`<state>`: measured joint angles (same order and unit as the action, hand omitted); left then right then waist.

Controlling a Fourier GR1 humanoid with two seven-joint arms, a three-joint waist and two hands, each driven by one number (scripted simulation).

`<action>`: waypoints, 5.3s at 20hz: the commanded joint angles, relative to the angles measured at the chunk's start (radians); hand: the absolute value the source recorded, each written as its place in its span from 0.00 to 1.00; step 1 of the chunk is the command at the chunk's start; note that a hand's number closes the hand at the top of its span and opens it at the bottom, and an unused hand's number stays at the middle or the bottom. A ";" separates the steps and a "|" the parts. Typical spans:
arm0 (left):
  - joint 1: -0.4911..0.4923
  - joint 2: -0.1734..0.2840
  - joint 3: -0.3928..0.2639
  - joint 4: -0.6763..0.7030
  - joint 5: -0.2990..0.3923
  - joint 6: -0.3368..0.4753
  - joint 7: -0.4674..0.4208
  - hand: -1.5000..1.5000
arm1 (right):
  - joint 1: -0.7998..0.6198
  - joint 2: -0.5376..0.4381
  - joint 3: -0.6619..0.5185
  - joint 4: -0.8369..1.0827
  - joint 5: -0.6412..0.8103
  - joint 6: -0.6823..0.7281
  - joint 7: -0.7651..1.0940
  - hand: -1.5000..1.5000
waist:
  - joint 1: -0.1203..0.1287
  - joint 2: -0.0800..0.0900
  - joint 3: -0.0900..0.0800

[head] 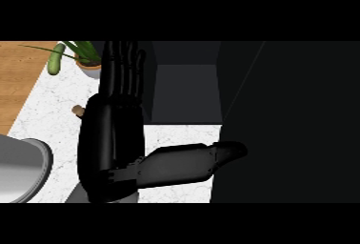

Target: Pick up the wine, place it into the cabinet and close the cabinet

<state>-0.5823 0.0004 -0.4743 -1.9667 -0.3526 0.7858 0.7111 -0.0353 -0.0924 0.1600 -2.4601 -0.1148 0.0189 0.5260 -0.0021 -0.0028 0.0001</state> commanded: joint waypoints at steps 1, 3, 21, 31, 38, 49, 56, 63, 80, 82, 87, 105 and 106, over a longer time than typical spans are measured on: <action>0.058 0.000 0.015 0.012 0.005 0.044 -0.031 0.00 | -0.049 -0.028 -0.056 -0.076 -0.061 -0.002 0.088 0.00 | -0.001 0.002 0.000; 0.055 0.027 0.108 -0.057 0.006 -0.023 0.017 0.00 | 0.048 0.034 0.083 -0.062 0.059 -0.008 -0.009 0.00 | 0.000 0.000 0.000; 0.405 0.115 0.272 -0.065 0.173 -0.115 -0.282 0.00 | 0.029 0.011 -0.036 -0.065 -0.042 0.043 -0.003 0.00 | -0.001 0.003 0.000; 0.482 0.105 0.413 0.176 0.383 -0.245 -0.536 0.00 | -0.066 0.028 -0.026 -0.079 0.007 -0.013 0.105 0.00 | -0.001 0.003 -0.001; 0.513 0.095 0.502 0.384 0.485 -0.367 -0.723 0.00 | -0.052 0.022 -0.050 -0.048 -0.027 0.034 0.058 0.00 | -0.003 0.004 -0.001; 0.582 0.043 0.539 0.589 0.542 -0.501 -0.964 0.00 | 0.018 0.048 0.007 -0.108 -0.003 0.043 0.062 0.00 | -0.002 0.002 0.000; 0.498 0.051 0.604 0.820 0.585 -0.585 -1.085 0.00 | -0.022 0.033 -0.054 -0.121 -0.029 0.036 0.095 0.00 | -0.003 0.002 0.000; 0.493 0.002 0.598 1.013 0.622 -0.621 -1.265 0.00 | -0.024 0.010 -0.174 -0.020 -0.132 0.103 0.001 0.00 | -0.004 0.004 0.000; 0.223 0.096 0.739 1.413 0.717 -0.842 -1.414 0.00 | -0.133 0.015 -0.097 -0.113 -0.069 0.032 0.202 0.00 | -0.007 0.004 -0.001; 0.242 0.056 0.707 1.417 0.693 -0.833 -1.460 0.00 | 0.002 0.077 0.033 -0.102 0.052 0.047 0.074 0.00 | -0.005 0.003 0.000; 0.221 0.002 0.699 1.465 0.684 -0.733 -1.567 0.00 | -0.050 0.065 0.004 -0.074 0.022 0.040 0.103 0.00 | -0.004 0.003 -0.001; 0.224 0.102 0.714 1.513 0.765 -1.054 -1.502 1.00 | -0.056 0.061 -0.029 -0.036 0.005 0.071 0.086 0.00 | -0.001 0.004 -0.001; 0.271 0.095 0.690 1.468 0.761 -1.085 -1.478 1.00 | -0.005 0.066 -0.036 -0.043 0.007 0.079 0.053 0.00 | 0.003 0.001 0.000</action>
<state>-0.3951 0.0653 0.2403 -0.4721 0.4061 -0.1642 -0.7766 -0.0852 -0.0383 0.1233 -2.4709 -0.0722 0.0904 0.6027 -0.0048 0.0000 -0.0003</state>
